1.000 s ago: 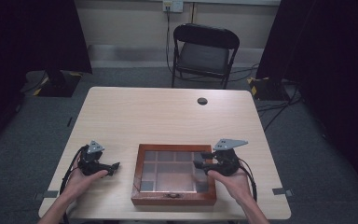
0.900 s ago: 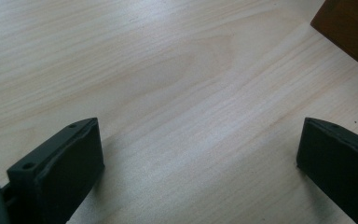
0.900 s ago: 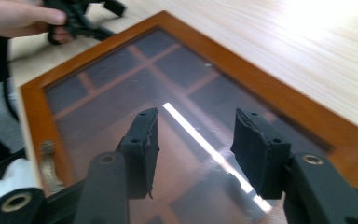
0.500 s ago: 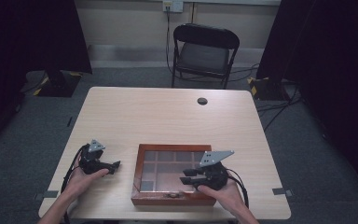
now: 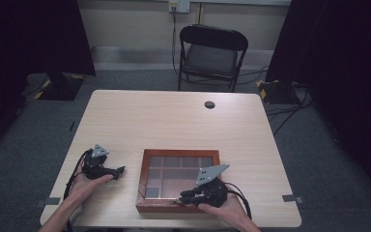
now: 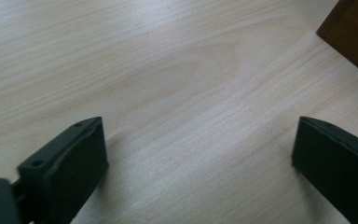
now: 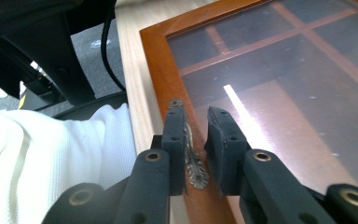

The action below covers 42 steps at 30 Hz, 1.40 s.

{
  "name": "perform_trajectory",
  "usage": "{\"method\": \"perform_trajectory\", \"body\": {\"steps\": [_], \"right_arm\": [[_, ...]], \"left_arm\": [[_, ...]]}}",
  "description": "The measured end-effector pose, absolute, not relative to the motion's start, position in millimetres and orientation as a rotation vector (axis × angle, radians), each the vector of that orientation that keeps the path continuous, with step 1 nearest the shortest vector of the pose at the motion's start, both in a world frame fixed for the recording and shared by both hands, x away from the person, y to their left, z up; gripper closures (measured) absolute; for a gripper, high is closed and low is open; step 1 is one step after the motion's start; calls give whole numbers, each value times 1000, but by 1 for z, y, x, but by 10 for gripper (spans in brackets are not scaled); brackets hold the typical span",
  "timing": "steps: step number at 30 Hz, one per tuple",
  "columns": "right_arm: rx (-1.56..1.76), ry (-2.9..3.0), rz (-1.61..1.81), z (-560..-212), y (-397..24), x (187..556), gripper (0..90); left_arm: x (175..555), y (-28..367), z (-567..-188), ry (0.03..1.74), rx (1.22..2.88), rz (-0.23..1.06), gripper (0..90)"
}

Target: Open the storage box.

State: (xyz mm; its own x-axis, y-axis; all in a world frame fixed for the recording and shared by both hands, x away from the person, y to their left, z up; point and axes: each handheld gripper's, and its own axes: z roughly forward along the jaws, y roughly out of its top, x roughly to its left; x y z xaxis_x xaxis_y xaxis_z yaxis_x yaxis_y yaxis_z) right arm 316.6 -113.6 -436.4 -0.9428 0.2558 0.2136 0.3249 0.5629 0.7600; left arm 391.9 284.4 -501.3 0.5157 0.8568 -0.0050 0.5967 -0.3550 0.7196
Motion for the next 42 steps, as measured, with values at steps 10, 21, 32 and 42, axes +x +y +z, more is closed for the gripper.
{"method": "perform_trajectory", "body": {"steps": [10,21,32,42], "right_arm": [[-455,-2721,-1315,-440,-108,314,809],[-443,-2709,-1302,-439,-108,317,823],[-423,-2733,-1283,-435,-108,317,826],[-430,-2702,-1317,-422,-110,320,828]], "left_arm": [[388,279,-496,1122,2099,471,162],[379,270,-486,1052,2068,450,162],[369,263,-479,994,2065,404,159],[363,256,-474,957,2056,377,159]]}}
